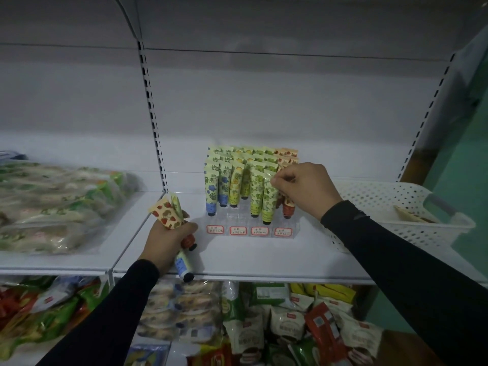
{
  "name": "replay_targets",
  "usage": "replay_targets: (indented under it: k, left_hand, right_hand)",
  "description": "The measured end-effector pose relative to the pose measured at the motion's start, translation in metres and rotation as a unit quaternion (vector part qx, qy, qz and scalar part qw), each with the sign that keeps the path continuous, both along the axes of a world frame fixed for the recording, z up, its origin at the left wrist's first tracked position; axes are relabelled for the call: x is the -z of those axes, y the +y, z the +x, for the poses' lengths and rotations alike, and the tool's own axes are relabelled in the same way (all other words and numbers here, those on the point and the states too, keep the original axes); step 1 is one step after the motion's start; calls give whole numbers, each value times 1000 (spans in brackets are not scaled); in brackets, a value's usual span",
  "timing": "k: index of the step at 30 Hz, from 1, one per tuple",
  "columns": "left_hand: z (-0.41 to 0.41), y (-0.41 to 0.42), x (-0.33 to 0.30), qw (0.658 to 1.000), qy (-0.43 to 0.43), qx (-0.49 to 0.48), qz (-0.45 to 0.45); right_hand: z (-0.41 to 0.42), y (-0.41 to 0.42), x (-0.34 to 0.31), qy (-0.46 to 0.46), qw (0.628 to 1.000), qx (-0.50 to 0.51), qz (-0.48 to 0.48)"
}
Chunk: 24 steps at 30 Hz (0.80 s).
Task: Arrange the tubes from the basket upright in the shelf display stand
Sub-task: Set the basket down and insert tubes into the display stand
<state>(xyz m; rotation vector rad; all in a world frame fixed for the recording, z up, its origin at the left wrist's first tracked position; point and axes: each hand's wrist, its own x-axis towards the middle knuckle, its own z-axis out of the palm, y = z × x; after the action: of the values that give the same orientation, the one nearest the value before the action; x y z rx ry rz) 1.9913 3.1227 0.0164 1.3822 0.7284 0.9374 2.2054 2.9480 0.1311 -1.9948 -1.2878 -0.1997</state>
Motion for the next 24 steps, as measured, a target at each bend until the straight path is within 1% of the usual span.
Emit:
replay_targets:
  k: [4,13,18,24]
  left_hand:
    - [0,0,0,1000,-2,-2,4]
    - [1,-1,1,1000,-6,1,4]
    - [1,-4,-2,1000,-7,2,4]
    - [1,-4,-1,1000,1,-1,12]
  right_hand:
    - [1,-1,-1,-6,1000,-1,1]
    - [2,3,3,-17,999,6,-31]
    - [2,7,1,-49,997,21,-53]
    - [2,13,3,-80,993,58,-58]
